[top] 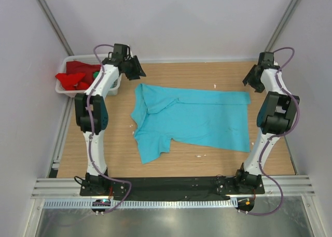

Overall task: Fold and stack the t-shirts
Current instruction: Flatten the tshirt out

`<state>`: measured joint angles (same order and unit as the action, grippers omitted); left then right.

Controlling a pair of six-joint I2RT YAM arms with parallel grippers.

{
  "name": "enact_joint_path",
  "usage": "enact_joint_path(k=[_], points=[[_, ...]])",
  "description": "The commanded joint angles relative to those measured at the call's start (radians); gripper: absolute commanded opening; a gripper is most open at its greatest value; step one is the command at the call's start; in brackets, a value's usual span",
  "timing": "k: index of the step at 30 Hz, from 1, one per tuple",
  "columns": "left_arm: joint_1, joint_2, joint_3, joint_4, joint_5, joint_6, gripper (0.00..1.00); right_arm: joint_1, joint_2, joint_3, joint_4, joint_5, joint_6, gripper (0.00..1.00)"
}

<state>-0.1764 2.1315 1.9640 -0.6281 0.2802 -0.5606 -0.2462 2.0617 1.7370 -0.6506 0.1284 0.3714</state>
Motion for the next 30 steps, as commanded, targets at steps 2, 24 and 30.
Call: enact_joint_path(k=[2, 24, 30], points=[[0.006, 0.103, 0.07, -0.058, 0.004, 0.044, 0.4, -0.019, 0.014, 0.035, 0.037, -0.018, -0.026, 0.65], [-0.047, -0.193, -0.411, -0.024, 0.112, 0.07, 0.48, -0.031, -0.176, -0.294, 0.022, -0.114, 0.132, 0.65], [-0.098, -0.173, -0.459, 0.053, 0.177, 0.113, 0.52, -0.031, -0.199, -0.326, 0.036, -0.157, 0.12, 0.65]])
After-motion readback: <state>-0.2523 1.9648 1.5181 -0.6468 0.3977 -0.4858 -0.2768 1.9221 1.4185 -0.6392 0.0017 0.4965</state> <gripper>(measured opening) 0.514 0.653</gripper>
